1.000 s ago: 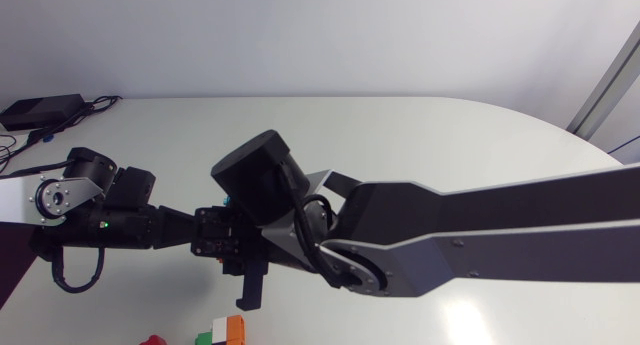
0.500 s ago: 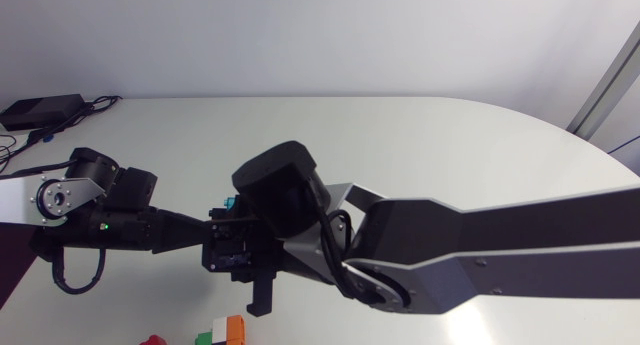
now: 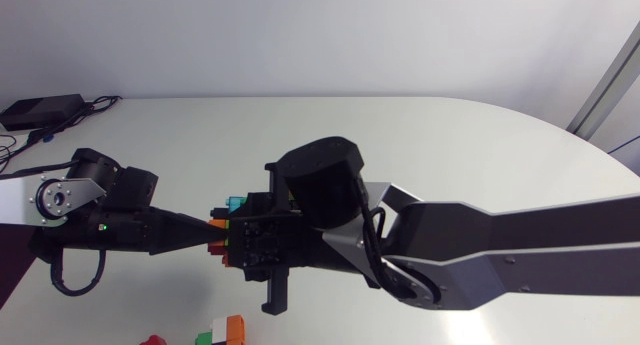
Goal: Disassemble duplo
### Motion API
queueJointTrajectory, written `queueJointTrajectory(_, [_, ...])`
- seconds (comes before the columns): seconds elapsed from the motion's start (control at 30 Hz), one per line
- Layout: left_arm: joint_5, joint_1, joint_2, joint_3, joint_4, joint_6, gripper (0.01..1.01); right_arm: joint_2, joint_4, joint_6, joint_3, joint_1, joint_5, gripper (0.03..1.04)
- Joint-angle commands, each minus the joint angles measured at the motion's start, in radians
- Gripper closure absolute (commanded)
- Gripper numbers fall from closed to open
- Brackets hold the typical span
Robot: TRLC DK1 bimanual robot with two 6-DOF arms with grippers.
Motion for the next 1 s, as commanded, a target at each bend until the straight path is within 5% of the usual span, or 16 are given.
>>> queueJointTrajectory(0.0, [-0.039,0.049,0.004,0.019,0.001,-0.039,0.628,-0.056,-0.037,-0.042,-0.061,-0.042,-0.017,0.69])
queueJointTrajectory(0.27, [-0.029,0.055,0.001,0.019,-0.004,-0.033,0.628,-0.033,-0.104,-0.012,-0.032,-0.122,-0.177,0.69])
queueJointTrajectory(0.47, [-0.017,0.067,0.001,0.020,-0.005,-0.033,0.628,-0.030,-0.304,0.076,0.072,-0.291,-0.543,0.69])
queueJointTrajectory(0.53, [-0.017,0.067,0.001,0.022,-0.005,-0.033,0.628,-0.026,-0.305,0.082,0.081,-0.312,-0.566,0.69])
queueJointTrajectory(0.8, [-0.017,0.066,-0.002,0.022,-0.016,-0.016,0.628,0.014,-0.391,0.079,0.132,-0.314,-0.539,0.69])
queueJointTrajectory(0.97, [-0.017,0.072,-0.004,0.022,-0.017,-0.013,0.628,0.108,-0.373,0.073,0.170,-0.251,-0.223,0.70])
